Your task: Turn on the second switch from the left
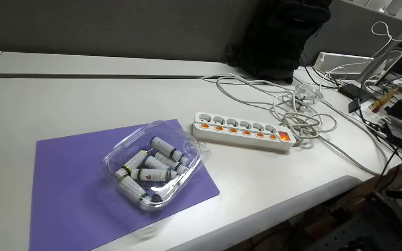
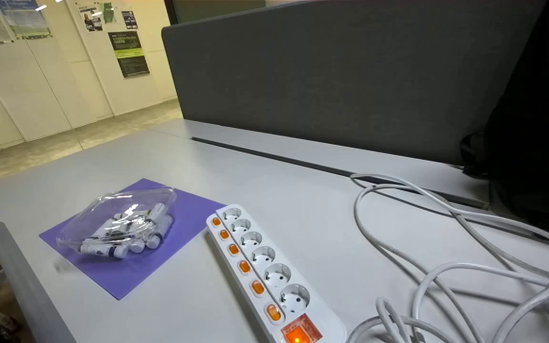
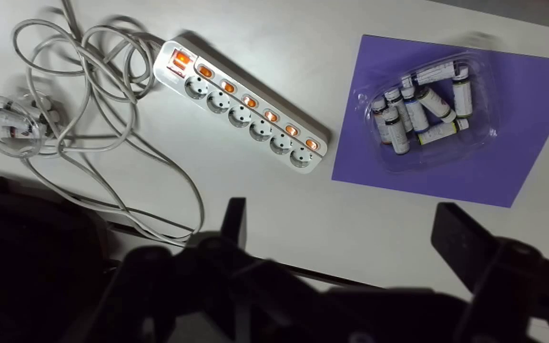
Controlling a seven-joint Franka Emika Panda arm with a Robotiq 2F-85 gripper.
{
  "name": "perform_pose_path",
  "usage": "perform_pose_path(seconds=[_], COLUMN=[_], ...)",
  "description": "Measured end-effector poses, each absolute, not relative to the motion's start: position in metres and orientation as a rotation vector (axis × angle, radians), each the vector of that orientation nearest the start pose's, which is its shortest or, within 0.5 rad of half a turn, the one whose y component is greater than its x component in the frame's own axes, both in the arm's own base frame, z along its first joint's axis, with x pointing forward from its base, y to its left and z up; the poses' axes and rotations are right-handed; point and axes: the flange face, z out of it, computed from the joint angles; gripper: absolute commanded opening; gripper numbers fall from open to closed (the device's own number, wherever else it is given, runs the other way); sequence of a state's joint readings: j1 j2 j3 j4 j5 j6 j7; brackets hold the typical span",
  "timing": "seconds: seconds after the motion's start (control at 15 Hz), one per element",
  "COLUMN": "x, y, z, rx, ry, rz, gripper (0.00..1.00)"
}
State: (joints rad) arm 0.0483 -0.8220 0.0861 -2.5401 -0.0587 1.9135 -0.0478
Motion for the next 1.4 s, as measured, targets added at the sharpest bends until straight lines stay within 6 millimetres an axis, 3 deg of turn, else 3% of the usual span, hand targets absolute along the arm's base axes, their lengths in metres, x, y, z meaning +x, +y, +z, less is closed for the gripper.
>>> perform_pose_path(seconds=[0.33,0.4,0.47,0.87,1.13,1.4], x=[0.328,0.334,0.341,0.392,0.42,0.438], y=[0.045,0.046,0.048,0.053,0.048,0.03], z=[0.538,0.53,0.52,0.431,0.383,0.345], rx=[-3.227,-3.229,-3.235,-3.255,-3.25,-3.229], ry=[-0.288,-0.29,-0.293,-0.292,-0.228,-0.152], rz=[-0.319,-0.32,-0.319,-0.26,-0.275,-0.273], gripper=[1.0,0.91,0.75,0.32,0.05,0.0])
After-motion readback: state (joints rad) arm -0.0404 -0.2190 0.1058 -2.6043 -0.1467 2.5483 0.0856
